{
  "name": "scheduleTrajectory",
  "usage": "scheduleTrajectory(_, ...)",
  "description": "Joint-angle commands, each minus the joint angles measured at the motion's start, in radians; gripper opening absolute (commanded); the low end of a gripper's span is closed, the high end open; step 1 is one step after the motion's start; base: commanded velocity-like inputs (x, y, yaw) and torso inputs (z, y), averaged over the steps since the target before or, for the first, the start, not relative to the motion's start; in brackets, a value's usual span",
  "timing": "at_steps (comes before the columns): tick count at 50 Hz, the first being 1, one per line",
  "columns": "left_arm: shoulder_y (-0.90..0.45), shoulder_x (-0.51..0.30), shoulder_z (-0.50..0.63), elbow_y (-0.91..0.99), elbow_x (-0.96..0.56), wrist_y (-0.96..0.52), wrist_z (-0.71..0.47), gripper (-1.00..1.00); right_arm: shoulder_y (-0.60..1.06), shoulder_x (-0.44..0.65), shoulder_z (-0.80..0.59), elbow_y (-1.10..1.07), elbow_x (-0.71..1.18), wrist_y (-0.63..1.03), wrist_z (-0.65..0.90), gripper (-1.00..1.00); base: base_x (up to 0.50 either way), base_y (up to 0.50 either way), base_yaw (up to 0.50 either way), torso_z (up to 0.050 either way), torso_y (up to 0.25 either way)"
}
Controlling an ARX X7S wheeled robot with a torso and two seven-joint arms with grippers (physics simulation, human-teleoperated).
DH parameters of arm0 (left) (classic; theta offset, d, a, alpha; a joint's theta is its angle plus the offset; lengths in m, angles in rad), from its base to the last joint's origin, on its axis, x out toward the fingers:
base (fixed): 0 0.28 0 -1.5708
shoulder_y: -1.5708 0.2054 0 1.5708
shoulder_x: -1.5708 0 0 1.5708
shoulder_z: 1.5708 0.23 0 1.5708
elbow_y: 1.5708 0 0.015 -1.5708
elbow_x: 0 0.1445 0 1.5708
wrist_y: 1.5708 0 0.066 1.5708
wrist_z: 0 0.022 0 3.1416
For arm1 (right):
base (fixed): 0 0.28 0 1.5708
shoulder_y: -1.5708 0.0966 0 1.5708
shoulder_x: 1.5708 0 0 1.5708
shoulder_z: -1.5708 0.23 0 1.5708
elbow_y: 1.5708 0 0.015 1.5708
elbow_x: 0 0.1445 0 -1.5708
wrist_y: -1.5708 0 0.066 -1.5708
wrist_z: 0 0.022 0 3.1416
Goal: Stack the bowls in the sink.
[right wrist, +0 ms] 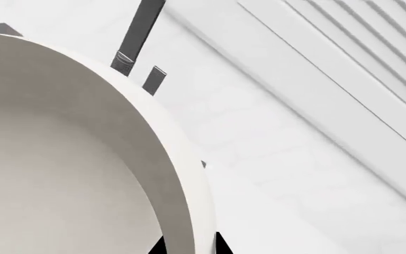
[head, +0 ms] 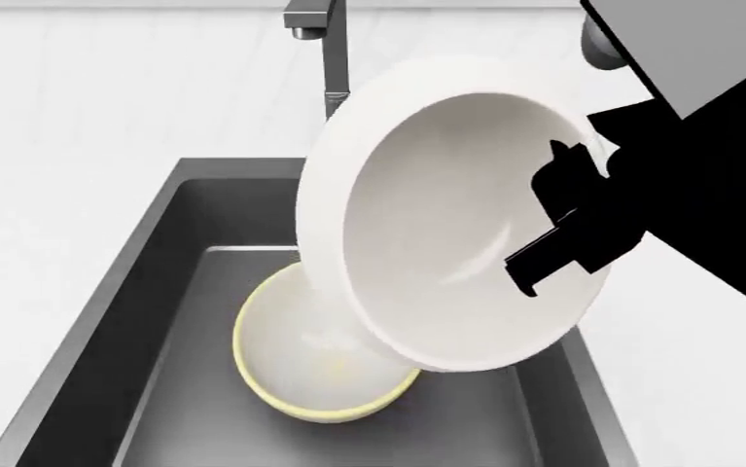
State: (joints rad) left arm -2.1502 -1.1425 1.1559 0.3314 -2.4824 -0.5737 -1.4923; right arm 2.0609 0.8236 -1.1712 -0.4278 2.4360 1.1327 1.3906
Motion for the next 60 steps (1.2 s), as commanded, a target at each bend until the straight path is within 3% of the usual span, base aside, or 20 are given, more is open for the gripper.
scheduleTrajectory(1, -0.001, -0.001, 0.001, 0.002, 0.0, 0.001, 0.003, 1.0, -0.028, -0.047, 0.008, 0.006, -0.026, -0.031, -0.032, -1.0, 0.0, 0.0, 0.0, 0.0, 0.0)
scheduleTrajectory(16, 0.009, -0.01, 0.002, 0.017, 0.005, 0.012, 0.012, 1.0, -0.092, -0.092, -0.007, 0.006, -0.091, -0.031, -0.075, -1.0, 0.0, 0.0, 0.0, 0.0, 0.0)
scheduleTrajectory(33, 0.019, -0.016, 0.003, 0.025, 0.011, 0.017, 0.016, 1.0, -0.31, -0.171, 0.011, 0.009, -0.334, -0.124, -0.185, -1.0, 0.0, 0.0, 0.0, 0.0, 0.0)
scheduleTrajectory(60, 0.026, -0.038, -0.002, 0.033, 0.009, 0.022, 0.021, 1.0, -0.427, -0.247, -0.014, 0.181, -0.387, -0.233, -0.239, -1.0, 0.0, 0.0, 0.0, 0.0, 0.0)
